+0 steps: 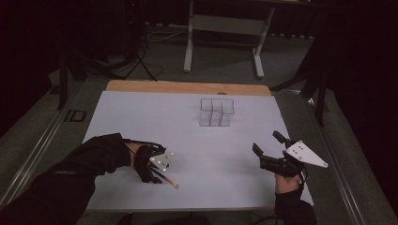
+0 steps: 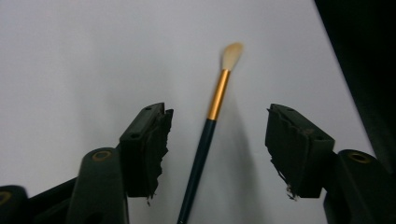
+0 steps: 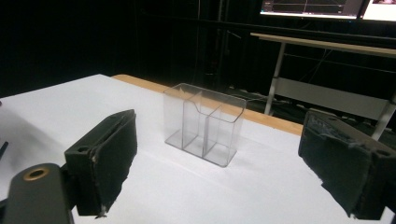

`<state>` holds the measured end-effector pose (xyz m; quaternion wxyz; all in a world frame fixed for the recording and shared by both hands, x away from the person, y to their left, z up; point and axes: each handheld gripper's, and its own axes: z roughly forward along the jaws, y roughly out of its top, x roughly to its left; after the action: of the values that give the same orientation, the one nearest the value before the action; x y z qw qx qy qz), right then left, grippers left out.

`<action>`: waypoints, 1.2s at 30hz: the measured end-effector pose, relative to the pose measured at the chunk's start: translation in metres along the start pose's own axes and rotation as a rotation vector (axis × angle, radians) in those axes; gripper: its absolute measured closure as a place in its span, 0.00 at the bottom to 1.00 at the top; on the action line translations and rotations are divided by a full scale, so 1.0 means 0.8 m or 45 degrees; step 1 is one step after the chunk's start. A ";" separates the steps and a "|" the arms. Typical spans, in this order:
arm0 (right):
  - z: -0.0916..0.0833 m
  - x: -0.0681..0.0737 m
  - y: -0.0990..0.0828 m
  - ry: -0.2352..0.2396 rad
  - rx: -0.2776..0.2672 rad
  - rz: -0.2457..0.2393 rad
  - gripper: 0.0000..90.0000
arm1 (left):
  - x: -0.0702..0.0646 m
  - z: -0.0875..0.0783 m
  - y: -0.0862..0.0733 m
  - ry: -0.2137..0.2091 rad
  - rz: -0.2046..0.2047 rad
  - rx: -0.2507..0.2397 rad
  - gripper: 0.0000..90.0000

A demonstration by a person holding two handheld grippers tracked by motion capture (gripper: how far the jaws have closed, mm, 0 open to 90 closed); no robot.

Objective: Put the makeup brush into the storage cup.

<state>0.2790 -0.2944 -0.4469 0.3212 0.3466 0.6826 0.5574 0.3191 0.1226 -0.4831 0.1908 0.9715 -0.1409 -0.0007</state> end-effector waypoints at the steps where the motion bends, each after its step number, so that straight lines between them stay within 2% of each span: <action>1: 0.000 0.000 0.000 0.001 -0.002 -0.001 0.13 | 0.001 0.002 0.000 0.001 0.003 0.012 0.47; 4: 0.000 0.000 0.000 0.000 -0.002 -0.004 0.13 | 0.003 0.011 -0.001 0.005 0.009 0.045 0.55; 5: 0.000 0.000 0.000 0.000 0.002 -0.001 0.13 | 0.005 0.017 0.000 -0.015 0.010 0.061 0.58; 9: 0.000 0.000 0.000 0.000 0.001 -0.004 0.13 | 0.007 0.023 0.000 -0.027 0.028 0.088 0.61; 10: 0.000 0.000 0.000 0.000 0.001 -0.003 0.13 | 0.008 0.025 0.001 -0.028 0.037 0.097 0.65; 12: 0.000 -0.001 0.000 0.000 0.001 -0.002 0.13 | 0.010 0.028 0.002 -0.031 0.045 0.113 0.66; 14: 0.000 -0.001 0.000 0.000 0.000 -0.004 0.13 | 0.012 0.032 0.003 -0.039 0.063 0.131 0.71; 19: -0.001 -0.001 0.000 -0.003 -0.002 -0.004 0.13 | 0.015 0.037 0.007 -0.086 0.072 0.147 0.80; 23: -0.001 -0.002 0.000 -0.003 -0.002 -0.002 0.13 | 0.016 0.038 0.009 -0.111 0.058 0.150 0.92; 29: 0.000 -0.001 0.000 0.000 -0.004 -0.004 0.13 | 0.021 0.034 0.017 -0.126 0.032 0.167 0.93; 30: 0.000 -0.001 0.000 -0.001 -0.004 -0.006 0.13 | 0.022 0.030 0.019 -0.119 0.013 0.165 0.93; 32: -0.001 -0.001 0.000 -0.001 -0.005 -0.005 0.13 | 0.024 0.025 0.020 -0.105 0.018 0.166 0.93; 34: -0.001 -0.001 0.000 -0.002 -0.008 -0.003 0.13 | 0.027 0.018 0.021 -0.092 0.000 0.142 0.93; 36: -0.001 -0.001 0.000 -0.003 -0.007 -0.004 0.13 | 0.029 0.012 0.021 -0.065 -0.048 0.145 0.93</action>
<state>0.2790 -0.2955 -0.4465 0.3238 0.3454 0.6812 0.5585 0.3364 0.0973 -0.4846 0.1314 0.9829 -0.1271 -0.0211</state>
